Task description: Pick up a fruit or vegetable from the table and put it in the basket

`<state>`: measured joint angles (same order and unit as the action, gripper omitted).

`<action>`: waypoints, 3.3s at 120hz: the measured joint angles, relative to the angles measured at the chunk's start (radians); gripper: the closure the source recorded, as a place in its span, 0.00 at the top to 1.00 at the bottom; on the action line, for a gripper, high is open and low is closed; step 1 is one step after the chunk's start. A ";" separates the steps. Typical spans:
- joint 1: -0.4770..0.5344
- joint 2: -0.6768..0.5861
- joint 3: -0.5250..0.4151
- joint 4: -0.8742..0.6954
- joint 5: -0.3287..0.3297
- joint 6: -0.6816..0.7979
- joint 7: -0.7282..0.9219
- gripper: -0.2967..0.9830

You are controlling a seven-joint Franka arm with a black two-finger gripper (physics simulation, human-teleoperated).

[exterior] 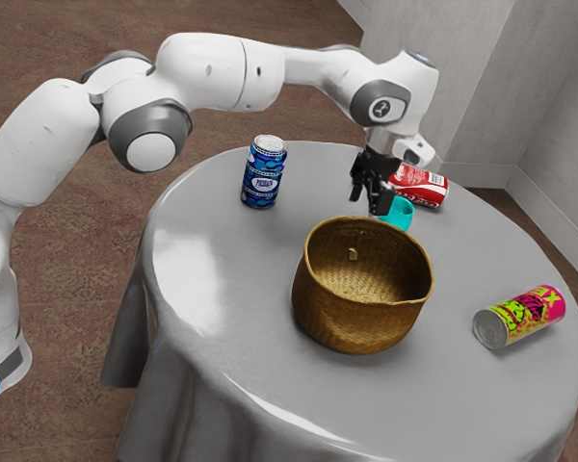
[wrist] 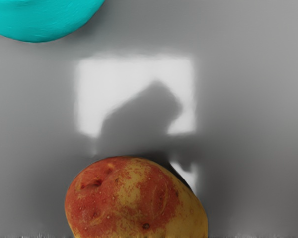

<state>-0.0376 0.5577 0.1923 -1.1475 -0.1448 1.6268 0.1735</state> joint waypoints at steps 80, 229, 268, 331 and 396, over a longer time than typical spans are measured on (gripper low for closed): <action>0.002 -0.044 0.006 -0.129 0.024 0.024 0.005 0.77; -0.009 0.007 0.003 -0.129 0.022 0.107 0.007 0.77; -0.012 0.015 0.003 -0.130 0.020 0.116 0.007 0.77; -0.025 0.026 0.002 -0.143 0.018 0.124 -0.003 0.61; -0.029 -0.010 -0.001 -0.134 0.026 0.135 -0.016 0.44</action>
<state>-0.0661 0.5481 0.1917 -1.2819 -0.1191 1.7620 0.1574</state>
